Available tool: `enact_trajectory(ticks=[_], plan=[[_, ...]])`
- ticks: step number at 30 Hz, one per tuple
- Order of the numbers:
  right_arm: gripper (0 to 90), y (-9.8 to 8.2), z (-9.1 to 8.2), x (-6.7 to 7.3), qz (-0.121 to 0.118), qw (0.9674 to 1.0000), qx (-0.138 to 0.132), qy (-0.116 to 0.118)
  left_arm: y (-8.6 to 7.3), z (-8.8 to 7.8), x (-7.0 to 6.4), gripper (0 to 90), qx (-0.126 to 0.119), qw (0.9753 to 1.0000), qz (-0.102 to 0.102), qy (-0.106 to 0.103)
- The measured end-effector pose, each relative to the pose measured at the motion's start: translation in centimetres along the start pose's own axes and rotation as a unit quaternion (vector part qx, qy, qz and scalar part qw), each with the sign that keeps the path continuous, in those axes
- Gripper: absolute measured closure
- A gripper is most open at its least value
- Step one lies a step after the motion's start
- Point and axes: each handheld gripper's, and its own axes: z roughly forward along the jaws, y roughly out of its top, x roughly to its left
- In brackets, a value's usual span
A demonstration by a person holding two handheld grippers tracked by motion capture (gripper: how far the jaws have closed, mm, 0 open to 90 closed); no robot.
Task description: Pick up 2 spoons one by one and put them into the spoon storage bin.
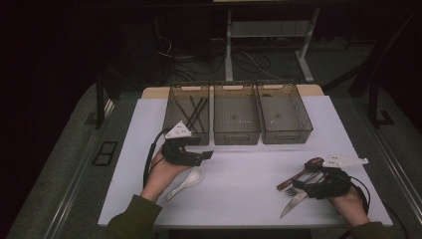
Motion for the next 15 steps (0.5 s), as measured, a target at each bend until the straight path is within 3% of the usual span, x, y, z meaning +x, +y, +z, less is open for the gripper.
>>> enact_trajectory(ticks=[7,15], plan=[[14.0,-0.1,-0.1,0.1,-0.002,1.0000,0.000,0.000,-1.9,-0.6,-0.7,33.3,0.003,1.0000,0.000,0.002],[14.0,-0.1,-0.2,0.0,0.000,1.0000,-0.002,0.004,-4.5,-1.8,-1.5,53.9,0.028,0.9996,-0.007,0.002]])
